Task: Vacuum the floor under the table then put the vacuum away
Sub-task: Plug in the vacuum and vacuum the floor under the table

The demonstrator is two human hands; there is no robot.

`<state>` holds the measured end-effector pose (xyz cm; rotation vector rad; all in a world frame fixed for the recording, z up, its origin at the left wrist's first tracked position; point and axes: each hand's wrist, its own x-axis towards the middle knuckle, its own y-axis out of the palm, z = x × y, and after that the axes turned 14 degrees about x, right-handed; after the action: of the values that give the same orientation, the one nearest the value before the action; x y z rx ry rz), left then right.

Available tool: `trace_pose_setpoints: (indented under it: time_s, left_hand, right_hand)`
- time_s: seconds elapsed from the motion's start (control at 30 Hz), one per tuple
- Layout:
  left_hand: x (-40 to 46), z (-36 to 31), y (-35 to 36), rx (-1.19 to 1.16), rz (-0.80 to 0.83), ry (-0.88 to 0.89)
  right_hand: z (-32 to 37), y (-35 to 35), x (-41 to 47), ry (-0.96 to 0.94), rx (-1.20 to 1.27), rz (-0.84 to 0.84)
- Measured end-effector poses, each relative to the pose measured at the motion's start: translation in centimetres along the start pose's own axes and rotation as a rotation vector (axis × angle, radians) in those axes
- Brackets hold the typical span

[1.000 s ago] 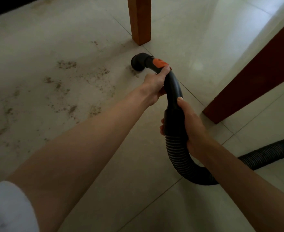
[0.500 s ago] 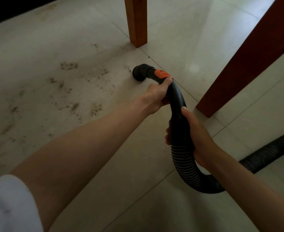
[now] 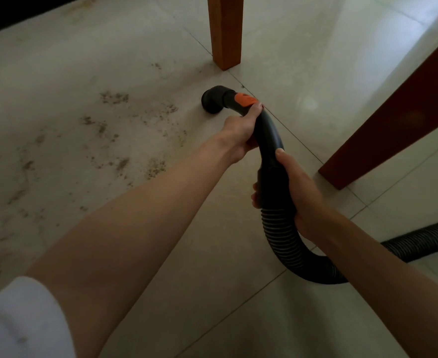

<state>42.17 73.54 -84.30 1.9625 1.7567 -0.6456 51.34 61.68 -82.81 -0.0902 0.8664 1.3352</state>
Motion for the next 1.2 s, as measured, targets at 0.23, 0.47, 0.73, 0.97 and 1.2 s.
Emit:
trace_pose_setpoints:
  time_s: [0.23, 0.47, 0.73, 0.97, 1.2]
  left_hand:
    - [1.9, -0.4, -1.0, -0.011, -0.034, 0.021]
    - [2.2, -2.0, -1.7, -0.066, -0.119, 0.027]
    - [0.4, 0.0, -1.0, -0.045, -0.080, 0.025]
    - [-2.4, 2.4, -0.2, -0.073, -0.093, 0.000]
    - [-4.9, 2.7, 0.6, -0.059, -0.100, -0.071]
  right_hand:
    - [0.3, 0.9, 2.0, 0.009, -0.016, 0.013]
    - [1.3, 2.7, 3.6, 0.010, -0.048, 0.038]
    - [0.3, 1.1, 1.2, 0.007, -0.074, 0.029]
    - [-1.5, -0.4, -2.0, 0.021, -0.088, 0.026]
    - [-2.1, -1.0, -4.1, 0.025, -0.111, 0.029]
